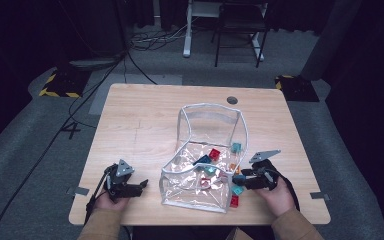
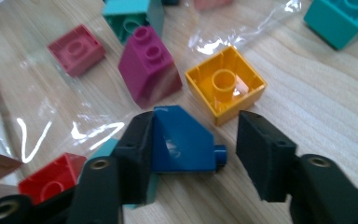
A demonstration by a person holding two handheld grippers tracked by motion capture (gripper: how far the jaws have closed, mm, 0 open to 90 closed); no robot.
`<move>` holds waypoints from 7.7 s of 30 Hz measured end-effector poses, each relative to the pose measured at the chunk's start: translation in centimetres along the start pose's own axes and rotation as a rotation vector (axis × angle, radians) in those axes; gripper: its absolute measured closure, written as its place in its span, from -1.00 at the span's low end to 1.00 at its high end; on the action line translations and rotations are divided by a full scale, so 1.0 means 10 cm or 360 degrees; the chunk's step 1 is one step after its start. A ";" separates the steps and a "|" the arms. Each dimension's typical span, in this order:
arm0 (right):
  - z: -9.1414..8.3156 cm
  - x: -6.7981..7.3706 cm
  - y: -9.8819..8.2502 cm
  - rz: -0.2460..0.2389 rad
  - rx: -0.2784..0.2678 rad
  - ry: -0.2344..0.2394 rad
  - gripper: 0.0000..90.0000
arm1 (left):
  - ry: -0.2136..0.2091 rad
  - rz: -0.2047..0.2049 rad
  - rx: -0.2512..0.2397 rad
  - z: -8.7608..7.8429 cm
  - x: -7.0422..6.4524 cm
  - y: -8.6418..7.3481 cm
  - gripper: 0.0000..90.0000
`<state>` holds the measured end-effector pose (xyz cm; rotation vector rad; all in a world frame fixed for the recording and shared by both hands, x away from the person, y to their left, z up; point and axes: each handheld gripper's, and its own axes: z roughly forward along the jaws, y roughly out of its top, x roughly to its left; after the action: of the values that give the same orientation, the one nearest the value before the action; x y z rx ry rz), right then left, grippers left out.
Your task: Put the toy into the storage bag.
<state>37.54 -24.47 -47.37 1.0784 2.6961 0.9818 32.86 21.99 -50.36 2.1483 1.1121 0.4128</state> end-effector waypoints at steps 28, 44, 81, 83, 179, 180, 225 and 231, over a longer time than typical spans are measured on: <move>-0.59 0.06 0.13 -0.0044 -0.0172 -0.0027 0.25 | 0.0000 0.0001 0.0001 0.00 0.00 0.00 -0.55; -1.08 0.19 0.32 -0.0088 -0.0339 0.0019 0.25 | 0.0001 0.0000 0.0000 0.00 0.00 0.00 -0.55; -1.77 0.47 0.85 -0.0260 -0.0685 0.0006 0.25 | -0.0001 0.0001 -0.0001 0.00 0.00 0.00 -0.55; -1.77 0.49 0.90 -0.0271 -0.0692 0.0010 0.25 | 0.0000 0.0002 0.0000 0.00 0.00 0.00 -0.55; -0.54 0.85 1.83 -0.0453 0.0112 0.0117 0.03 | 0.0000 0.0000 0.0000 0.00 0.00 0.00 -0.55; -0.56 0.85 1.83 -0.0448 0.0099 0.0111 0.03 | 0.0000 0.0000 0.0000 0.00 0.00 0.00 -0.55; -1.77 0.32 1.02 -0.0227 -0.0519 -0.0069 -0.02 | -0.0001 0.0004 0.0003 0.00 0.00 0.00 -0.56; -1.72 0.23 0.91 -0.0206 -0.0517 -0.0104 -0.05 | -0.0001 0.0003 0.0003 0.00 0.00 0.00 -0.56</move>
<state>36.17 -27.22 -27.99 0.8472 2.4069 1.2778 32.91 21.96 -50.36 2.1509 1.1107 0.4120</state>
